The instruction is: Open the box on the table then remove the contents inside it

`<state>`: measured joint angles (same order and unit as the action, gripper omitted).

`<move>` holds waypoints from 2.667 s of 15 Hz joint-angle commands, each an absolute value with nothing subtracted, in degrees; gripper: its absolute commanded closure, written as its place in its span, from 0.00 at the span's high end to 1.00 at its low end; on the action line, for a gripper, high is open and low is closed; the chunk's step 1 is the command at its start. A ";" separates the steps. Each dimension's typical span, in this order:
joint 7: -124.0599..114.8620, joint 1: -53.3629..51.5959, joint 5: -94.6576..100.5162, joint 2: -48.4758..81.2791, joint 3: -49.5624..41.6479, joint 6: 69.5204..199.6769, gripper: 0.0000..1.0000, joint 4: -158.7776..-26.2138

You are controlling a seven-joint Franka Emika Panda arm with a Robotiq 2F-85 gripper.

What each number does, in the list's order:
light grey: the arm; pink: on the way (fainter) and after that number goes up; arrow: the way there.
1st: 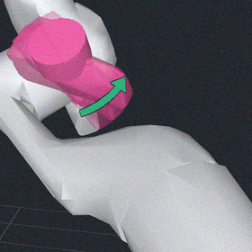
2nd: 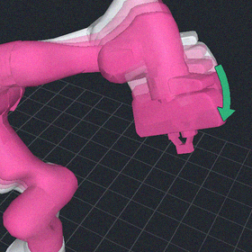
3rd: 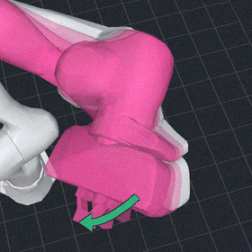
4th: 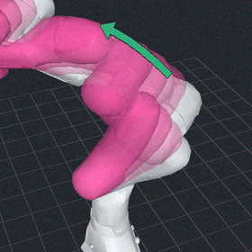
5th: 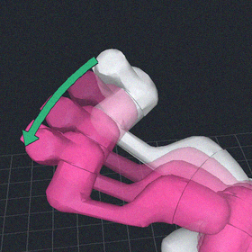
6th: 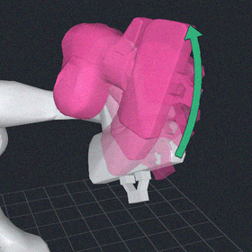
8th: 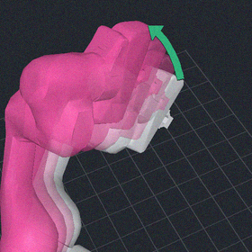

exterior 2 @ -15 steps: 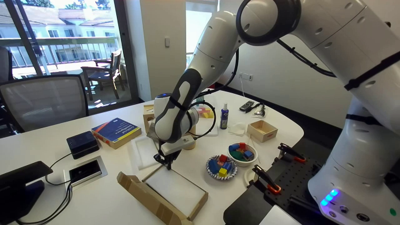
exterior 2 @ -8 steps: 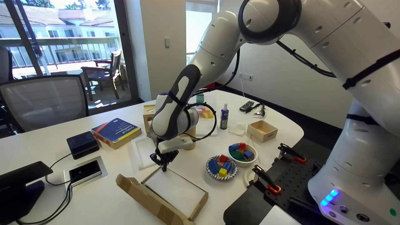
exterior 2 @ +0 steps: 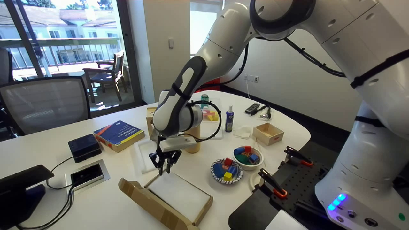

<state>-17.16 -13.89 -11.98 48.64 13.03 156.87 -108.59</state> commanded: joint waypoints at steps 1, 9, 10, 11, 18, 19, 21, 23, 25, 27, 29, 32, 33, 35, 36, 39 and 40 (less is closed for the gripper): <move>-17.83 -16.52 -11.27 49.61 11.10 149.86 0.64 -106.11; -19.55 -22.07 -8.20 52.59 7.95 138.24 1.00 -96.66; -19.86 -22.76 -7.38 53.38 7.46 137.07 1.00 -95.44; -20.40 -23.32 -6.67 53.98 7.15 135.91 1.00 -94.42; -21.52 -26.21 -3.72 58.68 6.43 131.57 1.00 -88.59; -21.65 -26.60 -3.25 59.29 6.16 131.20 1.00 -87.80; -21.93 -27.30 -2.44 60.16 5.48 130.43 1.00 -86.50; -22.55 -28.01 -1.47 60.82 4.74 129.86 1.00 -85.38; -23.11 -28.48 -0.61 61.22 4.20 129.36 1.00 -84.45; -23.38 -29.32 0.42 61.58 3.27 129.00 1.00 -83.72; -24.10 -30.12 1.91 62.16 2.47 128.91 1.00 -83.08; -24.88 -31.16 3.65 62.99 1.82 128.90 1.00 -82.40; -25.12 -31.56 4.21 62.93 1.73 129.02 1.00 -82.56; -25.30 -32.47 5.47 62.95 1.41 129.43 1.00 -82.73; -25.29 -32.88 6.03 62.88 1.28 129.74 1.00 -82.99; -25.04 -34.01 7.46 62.63 1.02 130.54 0.75 -83.90; -24.97 -34.09 7.53 62.62 1.18 130.79 0.74 -84.14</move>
